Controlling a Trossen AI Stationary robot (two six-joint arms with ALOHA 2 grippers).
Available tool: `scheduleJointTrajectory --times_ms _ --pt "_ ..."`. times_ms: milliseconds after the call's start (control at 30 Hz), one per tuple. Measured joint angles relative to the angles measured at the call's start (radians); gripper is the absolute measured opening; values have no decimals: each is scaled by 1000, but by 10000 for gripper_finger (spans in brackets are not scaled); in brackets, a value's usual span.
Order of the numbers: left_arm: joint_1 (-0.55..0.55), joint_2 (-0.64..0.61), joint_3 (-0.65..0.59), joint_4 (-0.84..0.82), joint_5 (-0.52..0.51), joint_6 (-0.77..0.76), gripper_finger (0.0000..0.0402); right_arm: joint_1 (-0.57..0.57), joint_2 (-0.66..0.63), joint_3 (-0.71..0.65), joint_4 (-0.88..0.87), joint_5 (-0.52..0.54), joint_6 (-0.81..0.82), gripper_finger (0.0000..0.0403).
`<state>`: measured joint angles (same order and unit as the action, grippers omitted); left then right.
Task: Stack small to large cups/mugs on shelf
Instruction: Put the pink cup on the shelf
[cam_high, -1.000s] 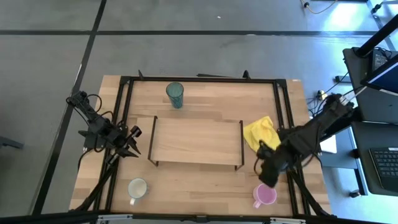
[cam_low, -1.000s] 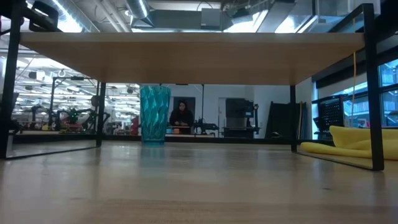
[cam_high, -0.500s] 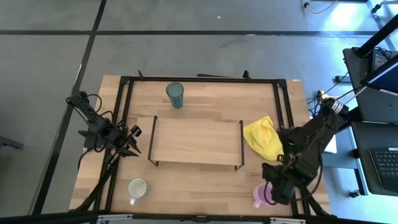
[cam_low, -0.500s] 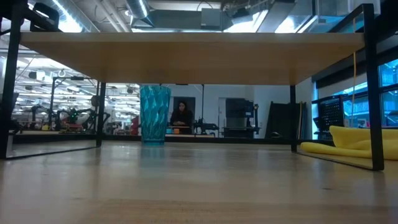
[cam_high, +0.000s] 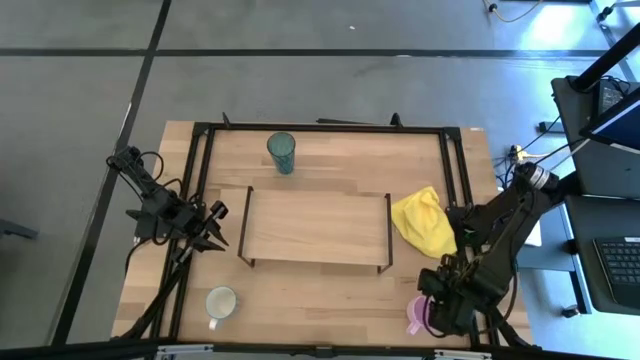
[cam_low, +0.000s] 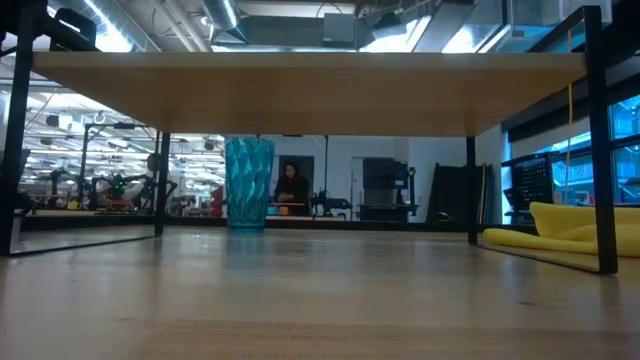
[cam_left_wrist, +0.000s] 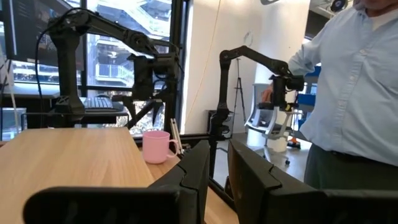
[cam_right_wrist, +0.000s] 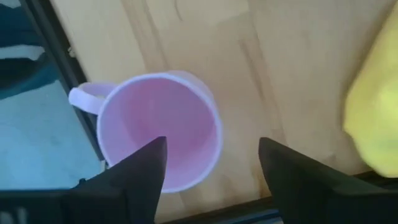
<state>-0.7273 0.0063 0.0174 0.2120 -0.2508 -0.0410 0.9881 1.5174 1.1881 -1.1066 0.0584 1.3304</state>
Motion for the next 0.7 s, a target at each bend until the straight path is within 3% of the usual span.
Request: scheduleJointTrajectory --times_ms 533,700 --pt "0 0 0 4 0 -8 53 1 185 0 -1 -26 123 255" --pt "0 0 0 8 0 -9 53 -13 200 0 -3 -22 134 213"
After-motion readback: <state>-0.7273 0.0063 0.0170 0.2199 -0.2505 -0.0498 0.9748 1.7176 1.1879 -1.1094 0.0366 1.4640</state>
